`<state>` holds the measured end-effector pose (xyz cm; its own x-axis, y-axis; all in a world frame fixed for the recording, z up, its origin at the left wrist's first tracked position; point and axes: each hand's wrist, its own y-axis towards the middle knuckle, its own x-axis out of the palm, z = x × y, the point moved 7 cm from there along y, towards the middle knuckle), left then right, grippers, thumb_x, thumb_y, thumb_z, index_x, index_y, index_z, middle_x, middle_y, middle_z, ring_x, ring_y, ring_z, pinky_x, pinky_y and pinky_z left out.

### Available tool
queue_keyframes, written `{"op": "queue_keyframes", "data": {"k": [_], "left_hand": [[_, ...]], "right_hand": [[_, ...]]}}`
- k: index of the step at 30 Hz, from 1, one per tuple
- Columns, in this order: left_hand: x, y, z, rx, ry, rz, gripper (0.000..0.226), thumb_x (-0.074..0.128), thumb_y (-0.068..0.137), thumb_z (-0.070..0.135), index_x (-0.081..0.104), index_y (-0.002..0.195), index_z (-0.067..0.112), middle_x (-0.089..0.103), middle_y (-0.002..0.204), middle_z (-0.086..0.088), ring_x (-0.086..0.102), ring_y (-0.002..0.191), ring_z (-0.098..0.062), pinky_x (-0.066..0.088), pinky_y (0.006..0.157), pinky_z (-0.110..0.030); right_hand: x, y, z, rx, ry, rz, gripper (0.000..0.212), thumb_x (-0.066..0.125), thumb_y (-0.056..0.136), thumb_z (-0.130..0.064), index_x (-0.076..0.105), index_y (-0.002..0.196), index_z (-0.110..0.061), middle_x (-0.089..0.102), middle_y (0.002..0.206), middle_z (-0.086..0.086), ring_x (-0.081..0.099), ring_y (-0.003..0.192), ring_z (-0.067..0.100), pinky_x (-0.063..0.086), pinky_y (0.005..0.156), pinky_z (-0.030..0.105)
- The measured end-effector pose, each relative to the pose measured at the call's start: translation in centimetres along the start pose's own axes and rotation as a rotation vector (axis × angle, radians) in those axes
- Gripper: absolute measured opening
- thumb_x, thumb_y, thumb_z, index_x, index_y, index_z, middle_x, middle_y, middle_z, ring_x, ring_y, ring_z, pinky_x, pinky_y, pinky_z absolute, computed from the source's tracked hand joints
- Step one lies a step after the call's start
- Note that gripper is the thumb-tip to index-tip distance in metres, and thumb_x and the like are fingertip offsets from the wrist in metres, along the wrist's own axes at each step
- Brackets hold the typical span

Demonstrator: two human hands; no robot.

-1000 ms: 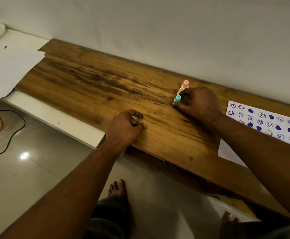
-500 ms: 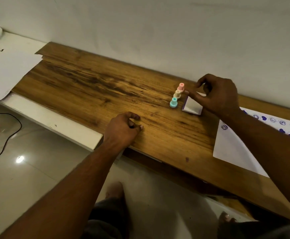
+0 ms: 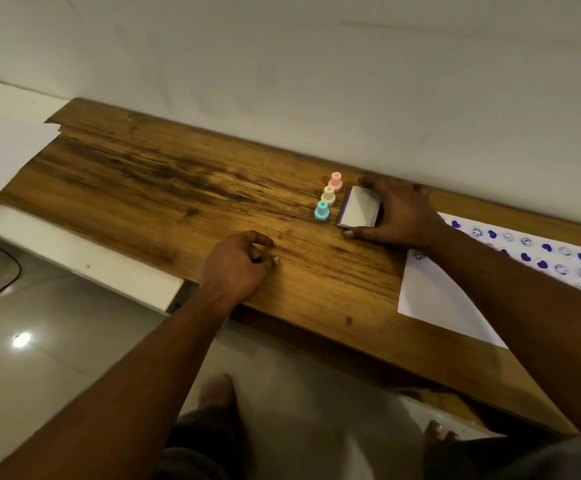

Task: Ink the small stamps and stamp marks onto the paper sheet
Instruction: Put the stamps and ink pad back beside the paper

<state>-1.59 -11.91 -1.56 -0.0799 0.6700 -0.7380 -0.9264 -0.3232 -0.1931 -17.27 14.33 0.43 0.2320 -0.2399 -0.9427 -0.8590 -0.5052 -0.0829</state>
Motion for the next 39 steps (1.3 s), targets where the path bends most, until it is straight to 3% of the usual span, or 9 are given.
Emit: {"op": "queue_keyframes", "data": {"k": [3, 6, 10, 13, 17, 24, 31, 39], "left_hand": [[0.8, -0.3, 1.9, 0.054, 0.032, -0.018, 0.032, 0.078, 0.09, 0.044, 0.07, 0.12, 0.037, 0.072, 0.08, 0.014, 0.066, 0.078, 0.001, 0.052, 0.069, -0.026], [2.3, -1.2, 5.1, 0.181, 0.132, -0.019, 0.035, 0.077, 0.09, 0.048, 0.068, 0.123, 0.04, 0.071, 0.088, 0.019, 0.063, 0.078, 0.002, 0.053, 0.072, -0.028], [8.1, -5.1, 10.8, 0.493, 0.302, -0.068, 0.056, 0.069, 0.088, 0.063, 0.056, 0.139, 0.043, 0.061, 0.133, 0.015, 0.058, 0.114, -0.008, 0.045, 0.091, -0.028], [13.1, -7.9, 13.7, 0.612, 0.468, -0.165, 0.071, 0.058, 0.09, 0.073, 0.041, 0.153, 0.042, 0.043, 0.158, 0.011, 0.045, 0.14, -0.018, 0.04, 0.111, -0.04], [16.4, -9.0, 14.7, 0.584, 0.677, -0.298, 0.086, 0.038, 0.093, 0.083, 0.016, 0.164, 0.039, 0.022, 0.172, 0.0, 0.025, 0.156, -0.029, 0.026, 0.123, -0.053], [16.2, -9.0, 14.8, 0.483, 0.796, -0.319, 0.093, 0.025, 0.091, 0.087, 0.007, 0.167, 0.036, 0.006, 0.176, -0.002, 0.008, 0.161, -0.029, 0.019, 0.127, -0.053], [15.9, -8.4, 14.5, 0.443, 0.841, -0.296, 0.095, 0.026, 0.091, 0.088, 0.002, 0.167, 0.036, 0.003, 0.177, -0.001, 0.009, 0.161, -0.027, 0.022, 0.126, -0.053], [15.7, -7.9, 14.2, 0.441, 0.813, -0.242, 0.097, 0.022, 0.087, 0.091, 0.005, 0.166, 0.037, 0.006, 0.176, 0.0, 0.012, 0.161, -0.026, 0.024, 0.125, -0.051]], "right_hand": [[-3.0, -1.7, 0.1, 0.024, 0.067, 0.132, 0.104, 0.065, 0.07, -0.086, 0.039, 0.154, -0.03, 0.047, 0.157, 0.0, 0.045, 0.142, 0.025, 0.032, 0.113, 0.056], [-7.0, -5.3, 2.4, 0.105, 0.135, 0.264, 0.085, 0.068, 0.076, -0.079, 0.048, 0.146, -0.033, 0.059, 0.145, -0.007, 0.056, 0.131, 0.017, 0.037, 0.11, 0.053], [-8.9, -13.8, 8.7, 0.343, 0.076, 0.175, 0.082, 0.069, 0.076, -0.077, 0.055, 0.142, -0.031, 0.062, 0.143, -0.005, 0.057, 0.132, 0.023, 0.043, 0.11, 0.05], [-7.7, -21.7, 14.5, 0.572, -0.033, 0.029, 0.091, 0.075, 0.072, -0.074, 0.051, 0.147, -0.028, 0.056, 0.149, 0.004, 0.056, 0.132, 0.031, 0.048, 0.105, 0.047], [-5.6, -28.1, 18.3, 0.647, -0.088, -0.156, 0.1, 0.072, 0.077, -0.072, 0.041, 0.156, -0.02, 0.05, 0.155, 0.008, 0.054, 0.133, 0.029, 0.047, 0.104, 0.038], [-4.4, -29.0, 17.6, 0.537, -0.217, -0.148, 0.096, 0.063, 0.082, -0.076, 0.036, 0.158, -0.023, 0.038, 0.164, 0.003, 0.044, 0.144, 0.027, 0.036, 0.117, 0.04], [-4.6, -28.0, 18.0, 0.571, -0.208, -0.155, 0.103, 0.064, 0.072, -0.085, 0.038, 0.157, -0.033, 0.048, 0.152, 0.006, 0.054, 0.132, 0.03, 0.047, 0.107, 0.04], [-4.7, -27.1, 17.9, 0.618, -0.228, -0.198, 0.102, 0.063, 0.075, -0.084, 0.032, 0.16, -0.037, 0.047, 0.145, 0.012, 0.055, 0.127, 0.036, 0.051, 0.104, 0.043]]}}
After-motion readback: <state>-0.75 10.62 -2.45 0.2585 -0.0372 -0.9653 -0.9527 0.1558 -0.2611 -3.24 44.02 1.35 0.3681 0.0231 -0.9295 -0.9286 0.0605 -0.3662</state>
